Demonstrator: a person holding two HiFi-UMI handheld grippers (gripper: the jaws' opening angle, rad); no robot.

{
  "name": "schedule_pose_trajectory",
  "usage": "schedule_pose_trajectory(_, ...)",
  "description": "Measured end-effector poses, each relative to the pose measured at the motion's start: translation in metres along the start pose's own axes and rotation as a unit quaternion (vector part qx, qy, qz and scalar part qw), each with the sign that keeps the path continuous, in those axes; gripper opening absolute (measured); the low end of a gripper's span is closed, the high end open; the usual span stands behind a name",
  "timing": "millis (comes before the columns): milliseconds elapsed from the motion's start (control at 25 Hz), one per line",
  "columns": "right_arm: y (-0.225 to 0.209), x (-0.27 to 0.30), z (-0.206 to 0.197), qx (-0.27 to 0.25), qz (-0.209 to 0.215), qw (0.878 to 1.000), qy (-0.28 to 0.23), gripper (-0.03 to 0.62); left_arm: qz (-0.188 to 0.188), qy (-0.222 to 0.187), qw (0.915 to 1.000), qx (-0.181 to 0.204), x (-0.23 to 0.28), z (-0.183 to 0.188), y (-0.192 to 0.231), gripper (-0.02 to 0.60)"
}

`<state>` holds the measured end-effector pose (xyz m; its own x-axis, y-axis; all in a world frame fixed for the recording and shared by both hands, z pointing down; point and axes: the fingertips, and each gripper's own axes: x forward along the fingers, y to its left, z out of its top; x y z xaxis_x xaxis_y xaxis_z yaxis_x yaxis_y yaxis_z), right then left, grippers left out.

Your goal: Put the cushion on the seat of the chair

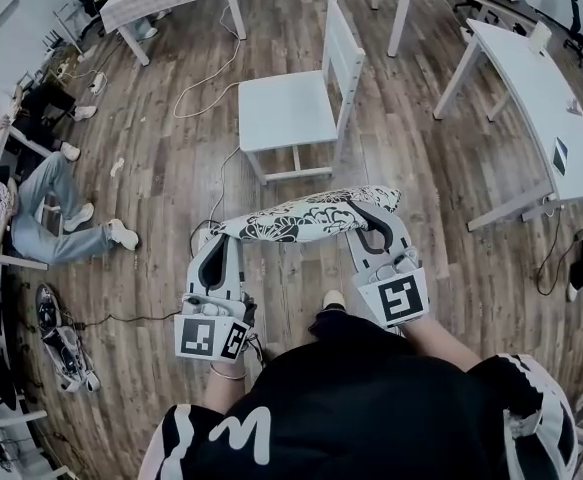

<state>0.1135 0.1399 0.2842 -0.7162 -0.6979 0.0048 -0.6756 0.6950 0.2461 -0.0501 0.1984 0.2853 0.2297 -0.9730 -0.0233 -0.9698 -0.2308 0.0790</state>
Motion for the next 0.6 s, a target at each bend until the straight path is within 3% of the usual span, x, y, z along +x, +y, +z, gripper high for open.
schedule_pose_trajectory(320, -0.044, 0.02, -0.015, 0.0, 0.015, 1.0, -0.001, 0.031, 0.015, -0.003, 0.9999, -0.002, 0.047, -0.003, -0.008, 0.003)
schedule_pose_trajectory(600, -0.053, 0.025, -0.022, 0.004, 0.022, 1.0, 0.0, 0.031, 0.021, 0.002, 0.9997, -0.009, 0.058, -0.011, -0.008, 0.003)
